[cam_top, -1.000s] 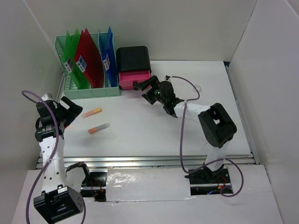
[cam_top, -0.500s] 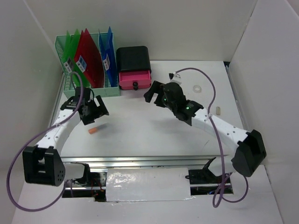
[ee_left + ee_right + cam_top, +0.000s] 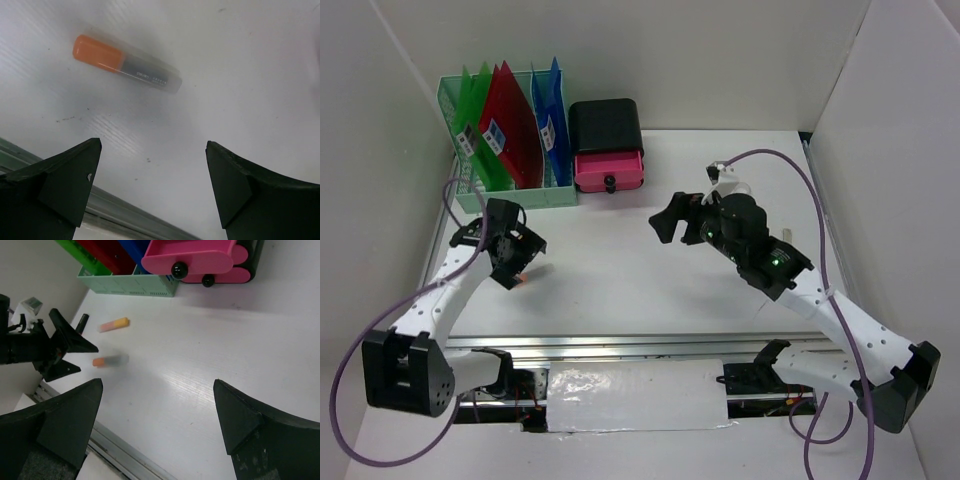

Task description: Organize the desk

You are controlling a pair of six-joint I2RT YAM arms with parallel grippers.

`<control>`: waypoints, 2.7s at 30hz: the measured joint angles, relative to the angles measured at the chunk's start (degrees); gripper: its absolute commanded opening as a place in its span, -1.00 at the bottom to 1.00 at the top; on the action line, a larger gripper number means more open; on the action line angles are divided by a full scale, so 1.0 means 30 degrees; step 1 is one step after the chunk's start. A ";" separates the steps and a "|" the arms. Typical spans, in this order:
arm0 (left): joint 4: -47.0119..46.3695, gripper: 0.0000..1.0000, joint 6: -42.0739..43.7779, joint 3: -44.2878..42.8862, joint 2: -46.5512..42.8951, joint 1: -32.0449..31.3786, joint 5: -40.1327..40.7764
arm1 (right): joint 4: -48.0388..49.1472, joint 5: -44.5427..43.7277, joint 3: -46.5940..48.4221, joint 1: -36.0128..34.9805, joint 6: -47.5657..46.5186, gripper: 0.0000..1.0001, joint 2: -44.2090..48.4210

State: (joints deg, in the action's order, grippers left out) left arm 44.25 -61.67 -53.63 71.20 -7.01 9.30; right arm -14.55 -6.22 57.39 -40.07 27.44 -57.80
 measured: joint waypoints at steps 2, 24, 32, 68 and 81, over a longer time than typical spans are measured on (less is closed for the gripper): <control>0.0299 0.99 -0.2433 0.0401 -0.0969 0.0000 0.0444 | -0.0015 0.0386 -0.0189 0.0000 -0.0029 1.00 0.0058; 0.1428 0.92 -1.2560 -0.0525 0.6681 0.0430 0.2681 | -0.0466 0.1282 -0.1188 0.0007 -0.0539 0.99 0.2900; 0.1180 0.21 -1.3056 -0.0430 0.7723 0.0430 0.3504 | -0.0911 0.0809 -0.1515 0.0036 -0.0641 0.99 0.3825; -1.5664 -1.00 -0.9981 -0.8116 0.9770 -0.6805 0.6178 | -0.2397 -0.0561 -0.0823 0.3002 0.0408 1.00 0.2157; -1.6976 -0.34 -1.0265 -1.0054 1.0965 -0.6790 0.7300 | -0.2441 -0.0211 -0.0823 0.3038 0.0321 0.99 0.2171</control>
State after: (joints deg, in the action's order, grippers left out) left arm -6.68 -92.47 -83.79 104.09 -27.38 31.20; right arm -21.87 -6.85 54.92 -30.96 28.40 -51.29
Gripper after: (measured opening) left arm 0.351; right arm 0.996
